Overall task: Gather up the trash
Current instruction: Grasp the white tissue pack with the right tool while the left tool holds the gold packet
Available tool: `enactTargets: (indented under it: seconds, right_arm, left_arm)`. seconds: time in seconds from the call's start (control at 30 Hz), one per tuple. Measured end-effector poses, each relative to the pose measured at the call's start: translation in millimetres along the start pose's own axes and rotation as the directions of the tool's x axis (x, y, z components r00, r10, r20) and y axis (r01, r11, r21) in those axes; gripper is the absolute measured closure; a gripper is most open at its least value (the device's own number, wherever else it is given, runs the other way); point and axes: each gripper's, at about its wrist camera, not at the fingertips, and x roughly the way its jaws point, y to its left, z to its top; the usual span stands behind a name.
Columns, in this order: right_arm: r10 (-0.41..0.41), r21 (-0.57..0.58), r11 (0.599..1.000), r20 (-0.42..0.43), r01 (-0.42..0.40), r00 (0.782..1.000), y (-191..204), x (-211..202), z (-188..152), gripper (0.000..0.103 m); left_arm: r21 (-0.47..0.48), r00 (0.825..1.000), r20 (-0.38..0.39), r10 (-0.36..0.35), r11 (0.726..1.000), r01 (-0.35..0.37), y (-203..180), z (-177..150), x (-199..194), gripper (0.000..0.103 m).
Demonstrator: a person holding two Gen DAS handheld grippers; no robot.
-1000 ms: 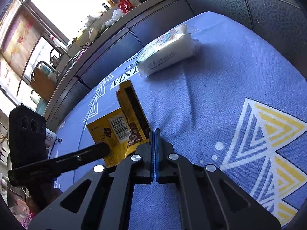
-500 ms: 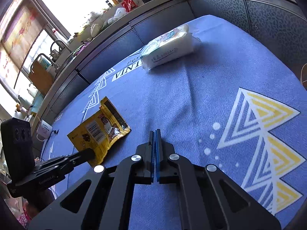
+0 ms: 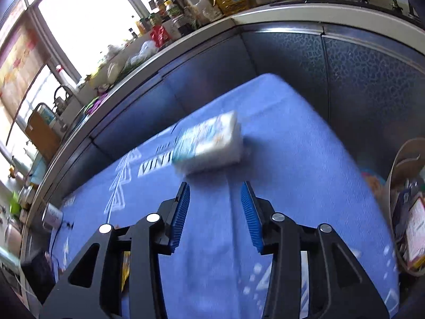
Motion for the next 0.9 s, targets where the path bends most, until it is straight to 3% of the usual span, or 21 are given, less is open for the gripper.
enactTargets:
  seconds: [0.17,0.27,0.33,0.4,0.47,0.53,0.63,0.7,0.77,0.8,0.87,0.9]
  right_arm:
    - [-0.033,0.066,0.997,-0.094,0.04,0.995,-7,62,64,0.056]
    - [-0.024,0.117,0.992,-0.163,0.044,0.986,-17,97,73,0.057]
    - [0.026,0.134,0.991,-0.183,-0.001,0.983,-19,103,66,0.064]
    - [0.079,0.116,0.992,-0.2,-0.057,0.977,-13,97,52,0.066]
    - [0.106,0.059,0.994,-0.224,-0.095,0.969,-3,85,32,0.067]
    - [0.141,0.009,0.99,-0.259,-0.143,0.956,8,68,6,0.067]
    - [0.202,-0.003,0.977,-0.295,-0.212,0.934,12,40,-37,0.066]
    - [0.222,-0.004,0.973,-0.281,-0.232,0.934,10,14,-67,0.062]
    - [0.224,-0.03,0.971,-0.242,-0.238,0.944,8,-13,-91,0.052]
    - [0.218,-0.065,0.97,-0.209,-0.236,0.953,9,-30,-101,0.049]
    - [0.19,-0.131,0.969,-0.145,-0.21,0.971,10,-58,-117,0.031]
    - [0.184,-0.144,0.969,-0.121,-0.201,0.975,10,-70,-123,0.029]
  left_arm:
    - [-0.003,1.0,0.011,-0.014,1.0,0.014,2,-2,0,0.102]
    - [-0.007,1.0,0.004,-0.025,1.0,0.025,4,-2,0,0.102]
    - [-0.02,0.999,-0.009,-0.039,0.999,0.039,6,0,0,0.101]
    - [-0.044,0.997,-0.014,-0.077,0.996,0.077,10,4,0,0.086]
    - [-0.061,0.995,0.005,-0.099,0.993,0.099,12,10,0,0.053]
    - [-0.061,0.995,0.021,-0.099,0.993,0.1,11,17,2,0.048]
    - [-0.067,0.992,0.012,-0.124,0.99,0.125,10,20,8,0.061]
    - [-0.06,0.994,0.013,-0.112,0.992,0.113,9,17,9,0.072]
    - [-0.052,0.993,-0.016,-0.12,0.992,0.119,9,14,13,0.102]
    - [-0.061,0.991,-0.024,-0.135,0.989,0.133,10,11,13,0.102]
    - [-0.063,0.989,-0.025,-0.147,0.987,0.145,11,9,9,0.102]
    - [-0.065,0.988,-0.021,-0.155,0.986,0.153,12,8,6,0.103]
